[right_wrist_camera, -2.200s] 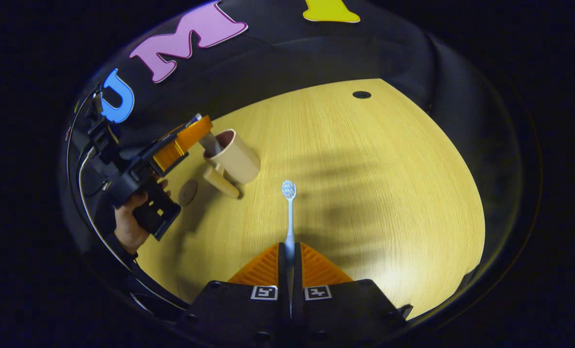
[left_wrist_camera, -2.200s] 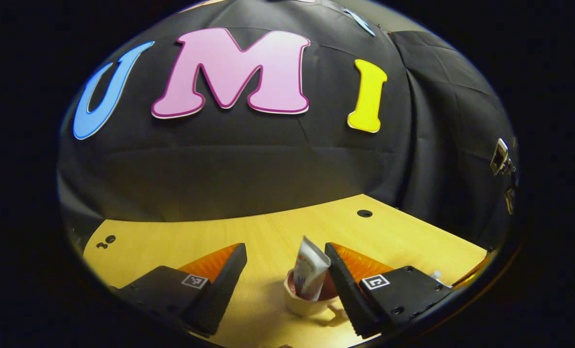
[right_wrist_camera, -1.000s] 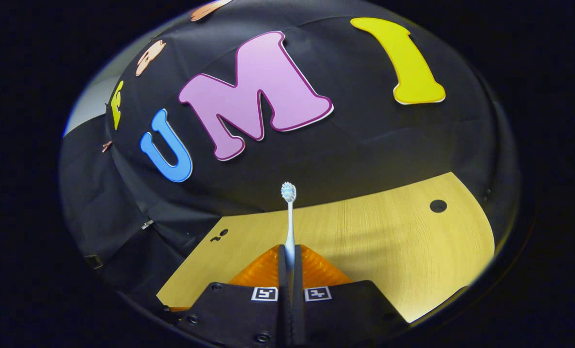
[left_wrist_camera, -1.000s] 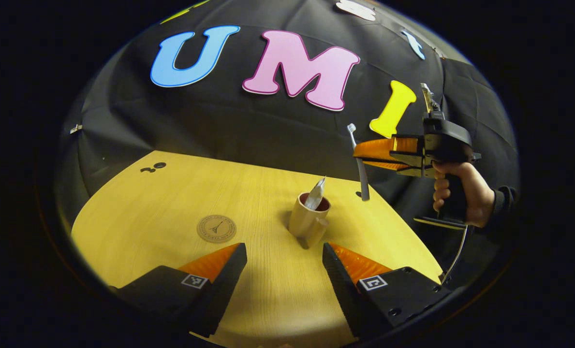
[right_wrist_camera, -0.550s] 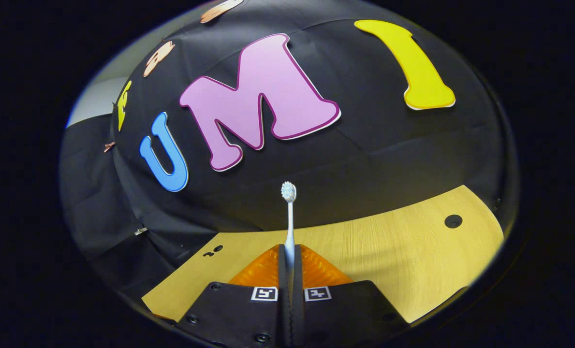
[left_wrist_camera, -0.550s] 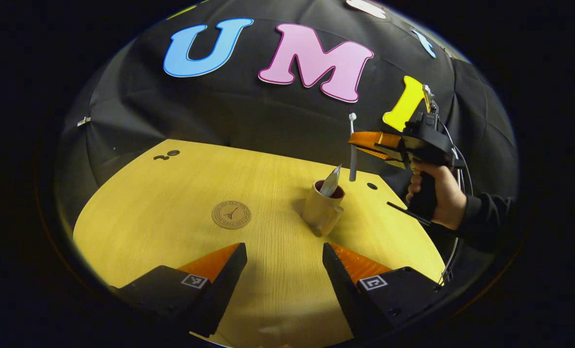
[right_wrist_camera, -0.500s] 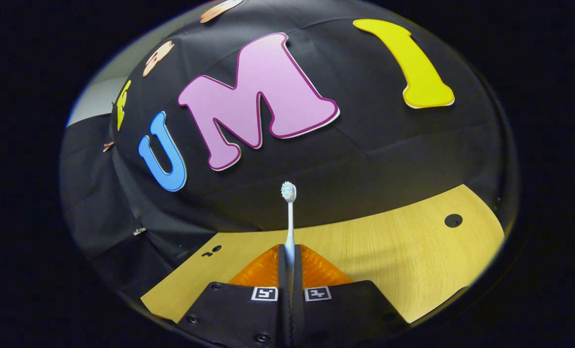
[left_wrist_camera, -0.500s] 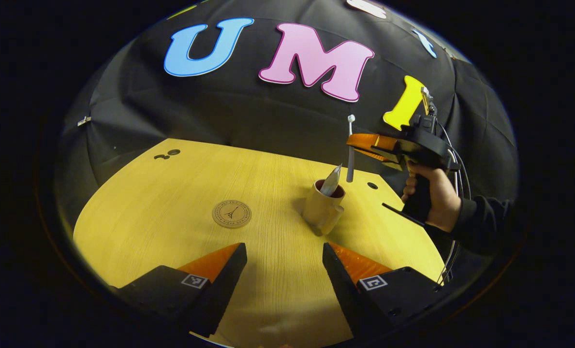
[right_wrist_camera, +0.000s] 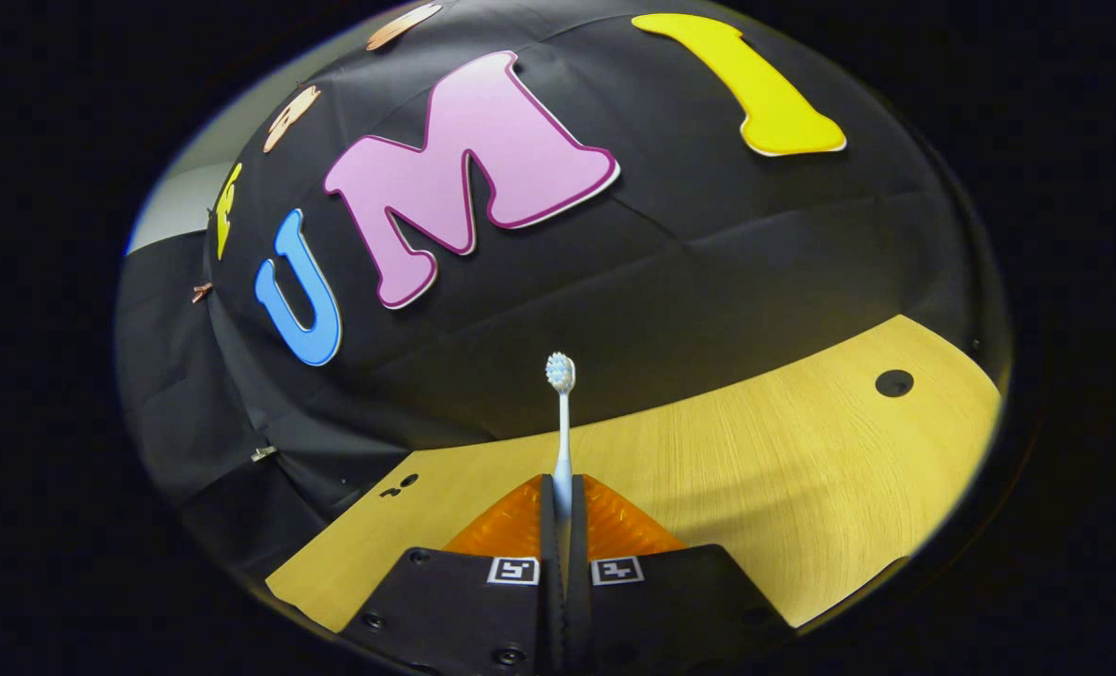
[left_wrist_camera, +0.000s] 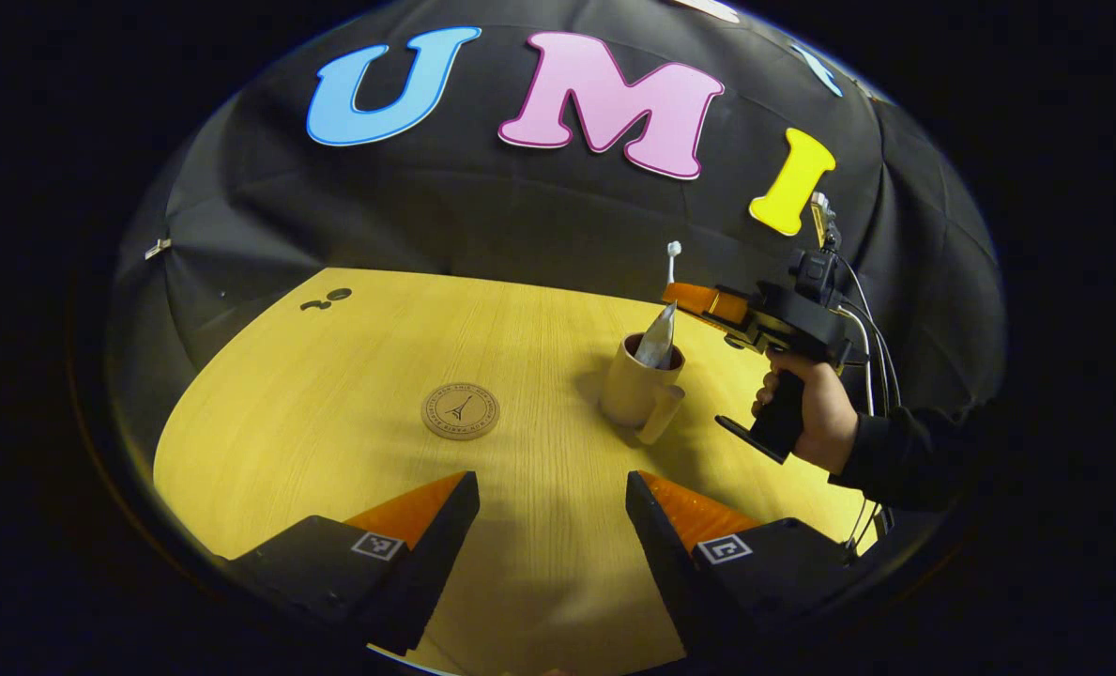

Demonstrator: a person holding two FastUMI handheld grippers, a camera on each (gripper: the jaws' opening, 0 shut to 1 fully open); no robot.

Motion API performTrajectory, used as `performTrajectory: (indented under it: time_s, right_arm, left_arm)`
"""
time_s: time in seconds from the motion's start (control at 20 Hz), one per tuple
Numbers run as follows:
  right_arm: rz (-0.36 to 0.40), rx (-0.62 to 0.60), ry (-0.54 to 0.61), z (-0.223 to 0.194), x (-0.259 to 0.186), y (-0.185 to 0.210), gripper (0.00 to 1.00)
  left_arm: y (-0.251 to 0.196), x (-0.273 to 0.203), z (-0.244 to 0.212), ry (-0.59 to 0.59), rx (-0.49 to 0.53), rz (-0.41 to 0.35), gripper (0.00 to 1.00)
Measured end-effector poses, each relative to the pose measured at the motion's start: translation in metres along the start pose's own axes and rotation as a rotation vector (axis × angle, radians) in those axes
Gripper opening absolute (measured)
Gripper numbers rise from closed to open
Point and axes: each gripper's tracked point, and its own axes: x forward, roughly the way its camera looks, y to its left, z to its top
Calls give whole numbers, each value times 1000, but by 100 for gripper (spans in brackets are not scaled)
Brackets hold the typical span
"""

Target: Put the toothbrush and toothpaste on the desktop into the cup, then pick up the cup and place it on the coaster on the desktop.

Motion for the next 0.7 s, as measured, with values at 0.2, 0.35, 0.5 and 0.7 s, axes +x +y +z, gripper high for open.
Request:
performTrajectory:
  time_s: [0.2, 0.35, 0.5, 0.7]
  right_arm:
    - [-3, 1, 36, -15, -2, -2, 8]
    - [3, -43, 13, -8, -16, 0, 22]
    - [23, -39, 11, 1, -31, 5, 71]
    - [0, -50, 72, -1, -50, 8, 95]
  left_arm:
    - [-4, 10, 4, -1, -9, -12, 98]
    - [-12, 16, 5, -3, -6, -32, 98]
    - [-20, 16, 3, -4, -2, -51, 98]
    - [-18, 13, -7, 3, -24, -47, 98]
